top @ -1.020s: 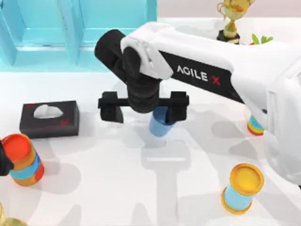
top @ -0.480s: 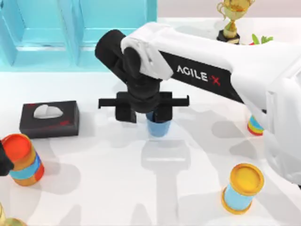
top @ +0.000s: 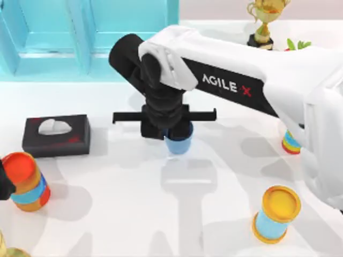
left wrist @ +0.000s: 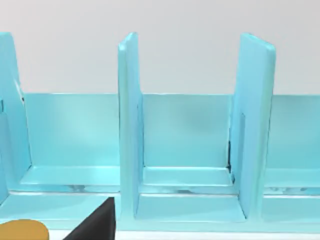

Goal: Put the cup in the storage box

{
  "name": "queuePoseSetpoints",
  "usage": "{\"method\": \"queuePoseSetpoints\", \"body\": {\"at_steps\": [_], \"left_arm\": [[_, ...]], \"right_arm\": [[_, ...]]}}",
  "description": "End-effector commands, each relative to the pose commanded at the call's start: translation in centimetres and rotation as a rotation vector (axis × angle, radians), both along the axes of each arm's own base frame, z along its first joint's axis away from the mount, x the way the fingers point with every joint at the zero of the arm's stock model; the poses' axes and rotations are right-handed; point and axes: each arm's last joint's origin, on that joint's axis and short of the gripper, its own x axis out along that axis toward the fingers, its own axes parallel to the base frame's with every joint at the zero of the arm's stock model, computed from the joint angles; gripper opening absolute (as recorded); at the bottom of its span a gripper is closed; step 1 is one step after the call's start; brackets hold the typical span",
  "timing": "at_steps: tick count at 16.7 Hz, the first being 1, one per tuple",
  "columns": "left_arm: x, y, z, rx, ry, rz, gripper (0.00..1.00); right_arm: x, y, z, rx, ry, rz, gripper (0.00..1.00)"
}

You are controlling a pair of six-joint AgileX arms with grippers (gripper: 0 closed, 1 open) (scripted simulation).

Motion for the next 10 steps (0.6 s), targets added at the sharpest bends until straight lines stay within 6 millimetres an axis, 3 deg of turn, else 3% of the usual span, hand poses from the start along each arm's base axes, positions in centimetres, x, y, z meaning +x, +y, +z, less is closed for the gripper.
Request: {"method": "queuePoseSetpoints", "body": {"at_steps": [6,8,10], "left_arm": [[0.0,0.0,0.0,0.000,0.000,0.000,1.00],[0.0,0.0,0.0,0.000,0.000,0.000,1.00],[0.0,0.0,0.0,0.000,0.000,0.000,1.00]], "right_arm": [[0.2,-0.4,0.7,0.011,0.000,0.006,0.00],[1.4,-2.4,2.9,0.052,0.005,0.011,0.00],[3.2,-6.5,6.1,0.090,-0.008,0.012,0.00]]}}
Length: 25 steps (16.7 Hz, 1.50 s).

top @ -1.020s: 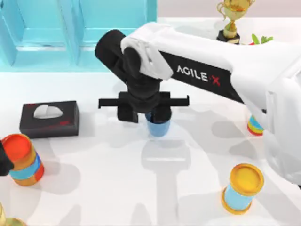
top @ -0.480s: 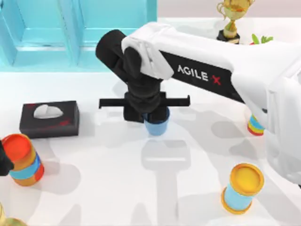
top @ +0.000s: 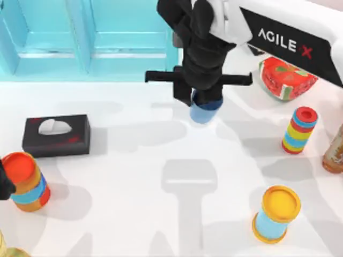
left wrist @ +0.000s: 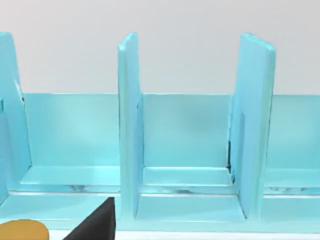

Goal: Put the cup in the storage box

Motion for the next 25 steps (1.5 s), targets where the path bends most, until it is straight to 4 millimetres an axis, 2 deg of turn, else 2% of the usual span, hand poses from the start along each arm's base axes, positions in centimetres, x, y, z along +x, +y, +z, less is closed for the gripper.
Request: {"method": "queuePoseSetpoints", "body": {"at_steps": [2,5,7,8,9,11,13,16,22,25], "left_arm": [[0.0,0.0,0.0,0.000,0.000,0.000,1.00],[0.0,0.0,0.0,0.000,0.000,0.000,1.00],[0.0,0.0,0.0,0.000,0.000,0.000,1.00],[0.0,0.0,0.0,0.000,0.000,0.000,1.00],[0.0,0.0,0.0,0.000,0.000,0.000,1.00],[0.0,0.0,0.0,0.000,0.000,0.000,1.00],[0.0,0.0,0.0,0.000,0.000,0.000,1.00],[0.0,0.0,0.0,0.000,0.000,0.000,1.00],[0.0,0.0,0.0,0.000,0.000,0.000,1.00],[0.0,0.0,0.0,0.000,0.000,0.000,1.00]], "right_arm": [[1.6,-6.2,4.2,0.022,-0.047,-0.013,0.00],[2.4,-18.8,9.0,-0.014,-0.123,-0.061,0.00],[0.8,-27.1,11.0,-0.054,-0.154,-0.094,0.00],[-0.4,-30.5,11.7,-0.072,-0.167,-0.100,0.00],[-1.8,-33.2,12.1,-0.090,-0.168,-0.099,0.00],[-4.5,-37.2,11.4,-0.111,-0.120,-0.084,0.00],[-7.0,-39.3,9.9,-0.103,-0.032,-0.062,0.00],[-9.4,-40.0,8.4,-0.067,0.076,-0.017,0.00],[-9.5,-39.9,8.1,-0.061,0.091,-0.005,0.00],[-9.3,-40.2,6.2,-0.059,0.093,-0.008,0.00]]}}
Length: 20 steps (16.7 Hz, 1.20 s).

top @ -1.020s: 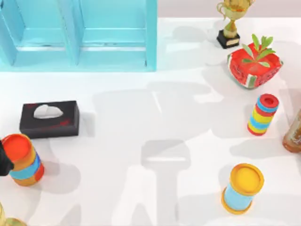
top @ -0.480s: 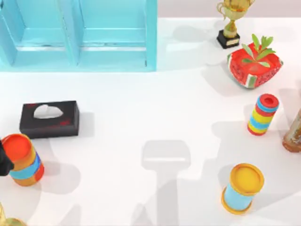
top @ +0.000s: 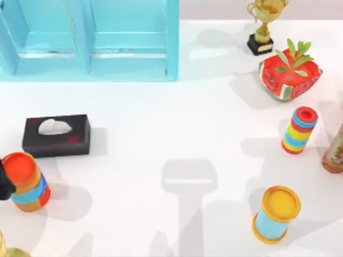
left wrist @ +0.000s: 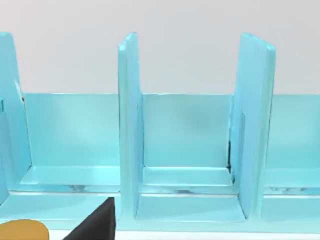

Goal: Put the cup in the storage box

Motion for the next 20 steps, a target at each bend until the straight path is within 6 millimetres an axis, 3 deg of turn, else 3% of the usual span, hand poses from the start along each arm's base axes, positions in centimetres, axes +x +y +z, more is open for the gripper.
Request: {"method": "queuePoseSetpoints", "body": {"at_steps": [5,9,20], "left_arm": [[0.0,0.0,0.0,0.000,0.000,0.000,1.00],[0.0,0.0,0.0,0.000,0.000,0.000,1.00],[0.0,0.0,0.0,0.000,0.000,0.000,1.00]], "right_arm": [[0.2,-0.5,-4.1,-0.002,-0.006,0.000,0.00],[0.2,-0.5,-4.4,-0.001,-0.005,0.000,0.00],[0.2,-0.5,-4.4,-0.001,-0.005,0.000,0.83]]}}
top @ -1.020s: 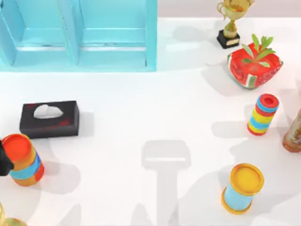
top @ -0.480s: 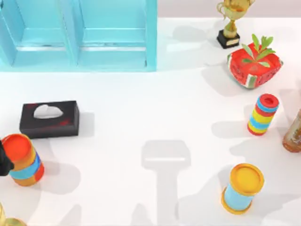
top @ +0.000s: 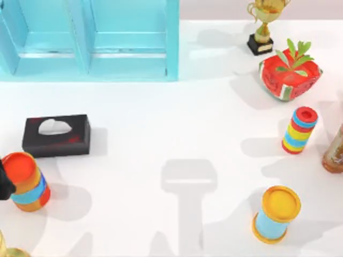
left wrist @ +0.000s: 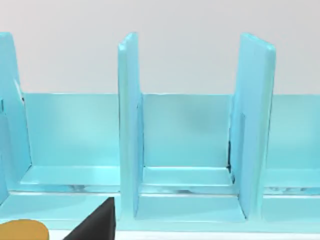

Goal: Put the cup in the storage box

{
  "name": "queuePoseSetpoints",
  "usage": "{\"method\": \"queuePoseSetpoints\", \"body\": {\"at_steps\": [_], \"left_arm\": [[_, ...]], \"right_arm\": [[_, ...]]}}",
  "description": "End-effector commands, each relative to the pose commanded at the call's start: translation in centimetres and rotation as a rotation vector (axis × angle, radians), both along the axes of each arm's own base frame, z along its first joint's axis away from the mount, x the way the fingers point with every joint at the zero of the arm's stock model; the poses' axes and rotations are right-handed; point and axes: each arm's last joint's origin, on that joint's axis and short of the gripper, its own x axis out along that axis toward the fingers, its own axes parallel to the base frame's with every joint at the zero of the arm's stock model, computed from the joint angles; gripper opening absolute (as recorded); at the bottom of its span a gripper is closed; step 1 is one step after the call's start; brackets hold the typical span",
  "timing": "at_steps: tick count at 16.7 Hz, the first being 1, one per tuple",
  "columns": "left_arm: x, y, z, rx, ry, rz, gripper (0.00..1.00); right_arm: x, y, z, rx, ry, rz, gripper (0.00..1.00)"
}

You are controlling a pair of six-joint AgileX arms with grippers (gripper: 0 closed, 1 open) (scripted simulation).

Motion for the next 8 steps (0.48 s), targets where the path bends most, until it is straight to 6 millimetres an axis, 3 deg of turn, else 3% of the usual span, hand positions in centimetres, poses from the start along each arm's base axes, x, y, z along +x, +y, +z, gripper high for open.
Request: {"method": "queuePoseSetpoints", "body": {"at_steps": [2,8], "left_arm": [[0.00,0.00,0.00,0.000,0.000,0.000,1.00],[0.00,0.00,0.00,0.000,0.000,0.000,1.00]], "right_arm": [[0.00,0.00,0.00,0.000,0.000,0.000,0.98],[0.00,0.00,0.00,0.000,0.000,0.000,1.00]]}}
